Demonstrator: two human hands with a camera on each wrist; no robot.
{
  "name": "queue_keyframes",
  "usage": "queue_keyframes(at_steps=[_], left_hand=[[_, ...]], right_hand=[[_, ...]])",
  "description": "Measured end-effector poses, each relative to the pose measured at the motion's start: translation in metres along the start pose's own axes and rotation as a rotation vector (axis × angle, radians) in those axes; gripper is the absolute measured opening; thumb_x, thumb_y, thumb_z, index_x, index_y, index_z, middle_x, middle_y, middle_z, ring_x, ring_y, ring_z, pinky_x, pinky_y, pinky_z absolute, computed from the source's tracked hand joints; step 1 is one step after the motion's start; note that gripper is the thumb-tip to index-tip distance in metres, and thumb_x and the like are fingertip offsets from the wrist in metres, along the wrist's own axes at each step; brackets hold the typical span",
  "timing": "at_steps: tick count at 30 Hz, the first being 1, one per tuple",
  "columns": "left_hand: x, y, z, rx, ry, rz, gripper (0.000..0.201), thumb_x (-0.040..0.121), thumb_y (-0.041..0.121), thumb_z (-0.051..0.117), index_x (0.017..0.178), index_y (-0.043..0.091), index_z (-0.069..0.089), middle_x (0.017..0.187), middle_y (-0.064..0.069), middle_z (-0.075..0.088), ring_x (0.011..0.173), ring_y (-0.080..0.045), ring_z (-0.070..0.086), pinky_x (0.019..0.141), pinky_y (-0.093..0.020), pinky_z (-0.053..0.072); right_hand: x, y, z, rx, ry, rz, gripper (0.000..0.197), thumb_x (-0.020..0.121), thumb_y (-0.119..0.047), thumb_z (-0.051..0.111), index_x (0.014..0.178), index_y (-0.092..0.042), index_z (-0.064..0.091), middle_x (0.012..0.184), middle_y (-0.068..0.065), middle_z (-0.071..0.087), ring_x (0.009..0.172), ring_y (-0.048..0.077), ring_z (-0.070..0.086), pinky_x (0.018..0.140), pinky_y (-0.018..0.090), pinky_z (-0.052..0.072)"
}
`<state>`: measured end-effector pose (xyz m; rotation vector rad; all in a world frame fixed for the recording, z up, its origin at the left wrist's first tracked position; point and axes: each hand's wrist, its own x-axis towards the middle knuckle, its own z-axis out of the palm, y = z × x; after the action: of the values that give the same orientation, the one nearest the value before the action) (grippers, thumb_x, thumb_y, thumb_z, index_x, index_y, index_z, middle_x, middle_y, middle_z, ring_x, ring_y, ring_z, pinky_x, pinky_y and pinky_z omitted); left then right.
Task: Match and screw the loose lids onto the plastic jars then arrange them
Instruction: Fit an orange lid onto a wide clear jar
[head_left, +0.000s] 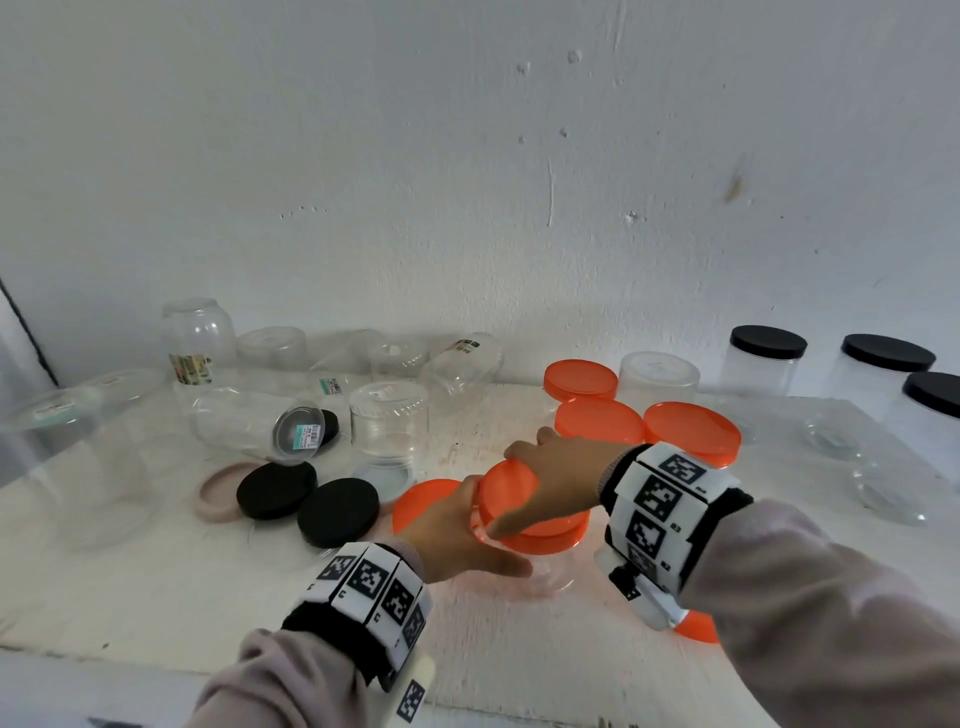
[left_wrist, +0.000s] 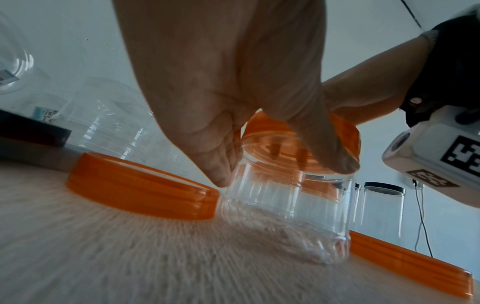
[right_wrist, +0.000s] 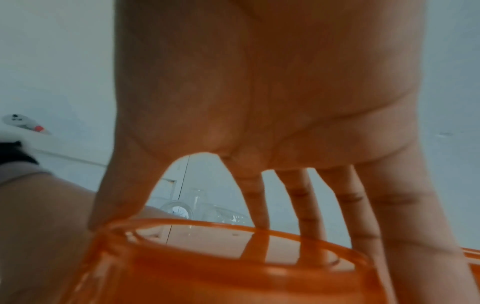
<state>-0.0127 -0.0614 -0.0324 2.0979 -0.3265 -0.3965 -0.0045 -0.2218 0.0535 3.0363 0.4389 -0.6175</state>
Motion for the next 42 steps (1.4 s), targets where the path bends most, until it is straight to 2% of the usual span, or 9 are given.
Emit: queue_keyframes(at_steps=[3,5,7,12,18,22,29,34,42], left_hand=[[-0.001,0.0,-0.001,-0.002,-0.001,0.003,0.101,0.058,0.033,0.089,0.14,0.024,0.031,0.122,0.015,0.055,0.109,-0.002,0.053,0.08,-0.013,0.042],[0.0,0.0,-0.001,-0.03,-0.003,-0.011,0.104,0.058,0.031,0.09,0.141,0.024,0.028,0.128,0.011,0.054,0.116,-0.007,0.052,0.095,-0.024,0.045],[-0.001,-0.001,0.0,-0.041,-0.003,-0.02,0.107,0.056,0.031,0.09,0.142,0.023,0.028,0.132,0.007,0.052,0.123,-0.013,0.05,0.106,-0.036,0.041],[-0.002,0.001,0.0,-0.021,-0.002,-0.019,0.107,0.055,0.033,0.09,0.142,0.023,0.028,0.132,0.007,0.053,0.123,-0.014,0.051,0.108,-0.039,0.04],[-0.002,0.003,0.0,0.018,0.008,-0.012,0.103,0.059,0.032,0.089,0.142,0.024,0.028,0.131,0.008,0.052,0.121,-0.011,0.05,0.1,-0.028,0.041],[-0.003,0.004,0.001,0.039,0.022,0.001,0.099,0.059,0.032,0.089,0.139,0.025,0.031,0.123,0.013,0.053,0.114,-0.007,0.051,0.084,-0.014,0.039],[-0.005,0.006,0.001,0.067,0.038,-0.013,0.101,0.058,0.036,0.088,0.14,0.028,0.03,0.113,0.02,0.052,0.107,-0.004,0.052,0.08,-0.013,0.041],[-0.008,0.011,0.001,0.097,0.034,-0.041,0.102,0.059,0.035,0.088,0.141,0.026,0.029,0.131,0.007,0.053,0.12,-0.014,0.052,0.104,-0.039,0.044],[-0.009,0.014,0.001,0.164,0.01,-0.027,0.104,0.062,0.04,0.086,0.145,0.027,0.024,0.136,0.007,0.05,0.123,-0.013,0.05,0.106,-0.037,0.041]], right_hand=[[0.0,-0.003,0.004,0.0,0.014,0.02,0.108,0.059,-0.086,0.054,0.147,-0.036,0.015,0.149,0.001,0.023,0.135,0.033,0.03,0.096,0.053,0.036],[-0.002,-0.003,0.0,0.004,-0.026,-0.03,0.107,0.063,-0.078,0.061,0.148,-0.041,0.007,0.154,-0.005,0.014,0.14,0.031,0.019,0.101,0.055,0.032],[-0.004,-0.001,-0.005,0.006,-0.062,-0.08,0.102,0.067,-0.066,0.069,0.147,-0.045,0.008,0.152,-0.006,0.017,0.137,0.028,0.023,0.101,0.052,0.033],[-0.003,0.003,-0.003,0.018,-0.033,-0.084,0.096,0.066,-0.067,0.068,0.144,-0.047,0.015,0.143,-0.007,0.028,0.13,0.026,0.031,0.095,0.046,0.038],[-0.003,0.004,0.011,0.013,0.037,-0.058,0.094,0.07,-0.076,0.056,0.146,-0.044,0.012,0.146,-0.004,0.025,0.135,0.03,0.021,0.098,0.053,0.037],[-0.006,0.004,0.021,0.041,0.102,-0.077,0.093,0.073,-0.077,0.05,0.148,-0.039,0.011,0.145,0.002,0.024,0.134,0.033,0.018,0.098,0.049,0.037],[-0.007,0.005,0.031,0.086,0.184,-0.09,0.087,0.077,-0.074,0.048,0.148,-0.037,0.013,0.142,0.003,0.024,0.129,0.031,0.018,0.098,0.046,0.034],[-0.007,0.005,0.04,0.212,0.203,-0.088,0.084,0.08,-0.069,0.049,0.148,-0.038,0.01,0.146,-0.002,0.015,0.13,0.03,0.016,0.103,0.045,0.031],[-0.006,0.008,0.05,0.304,0.266,-0.113,0.084,0.08,-0.066,0.051,0.148,-0.039,0.01,0.147,-0.007,0.011,0.127,0.028,0.019,0.104,0.039,0.03]])
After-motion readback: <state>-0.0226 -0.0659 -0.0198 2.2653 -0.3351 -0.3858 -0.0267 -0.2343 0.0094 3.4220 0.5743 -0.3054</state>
